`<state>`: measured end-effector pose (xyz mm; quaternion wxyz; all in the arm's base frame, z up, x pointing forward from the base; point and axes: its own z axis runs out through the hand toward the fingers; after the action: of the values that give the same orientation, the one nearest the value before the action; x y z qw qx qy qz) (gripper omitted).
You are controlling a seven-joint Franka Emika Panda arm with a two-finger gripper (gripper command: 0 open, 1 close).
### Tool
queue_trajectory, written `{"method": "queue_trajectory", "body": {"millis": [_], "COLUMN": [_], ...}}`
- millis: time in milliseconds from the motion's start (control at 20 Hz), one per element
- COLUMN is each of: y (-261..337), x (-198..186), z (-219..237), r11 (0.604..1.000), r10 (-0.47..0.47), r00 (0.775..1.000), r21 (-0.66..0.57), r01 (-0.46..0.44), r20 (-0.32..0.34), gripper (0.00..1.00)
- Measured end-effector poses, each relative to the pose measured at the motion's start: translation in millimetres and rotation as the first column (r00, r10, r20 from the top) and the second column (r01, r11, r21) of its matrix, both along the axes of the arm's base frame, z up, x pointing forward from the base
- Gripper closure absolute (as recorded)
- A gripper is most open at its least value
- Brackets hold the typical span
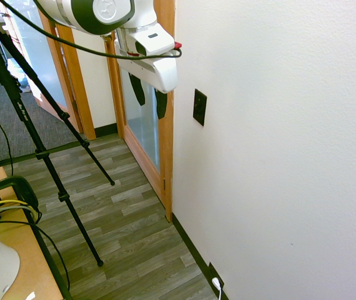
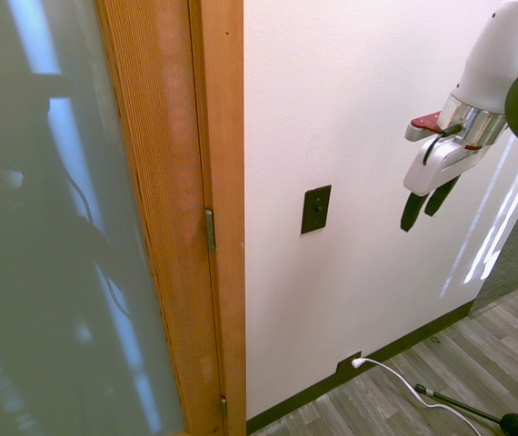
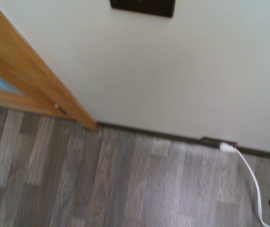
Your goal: Turn off the light
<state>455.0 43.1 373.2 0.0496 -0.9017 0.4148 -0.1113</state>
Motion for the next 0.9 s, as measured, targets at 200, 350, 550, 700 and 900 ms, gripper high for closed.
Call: {"method": "queue_trajectory", "body": {"millis": [200, 350, 550, 700, 900], "y": [9, 13, 21, 23, 35], "x": [28, 50, 76, 93, 110], "z": [-12, -21, -29, -34, -42], "r11": [0.999, 0.997, 0.995, 0.988, 0.985], "r10": [-0.045, -0.073, -0.101, -0.136, -0.153], "r00": [0.994, 0.986, 0.976, 0.964, 0.955], "r21": [0.012, 0.009, -0.005, -0.035, -0.041], "r01": [0.044, 0.073, 0.104, 0.147, 0.168], "r20": [0.101, 0.147, 0.191, 0.227, 0.254], "gripper": [0.0, 0.0, 0.0, 0.0, 0.0]}}
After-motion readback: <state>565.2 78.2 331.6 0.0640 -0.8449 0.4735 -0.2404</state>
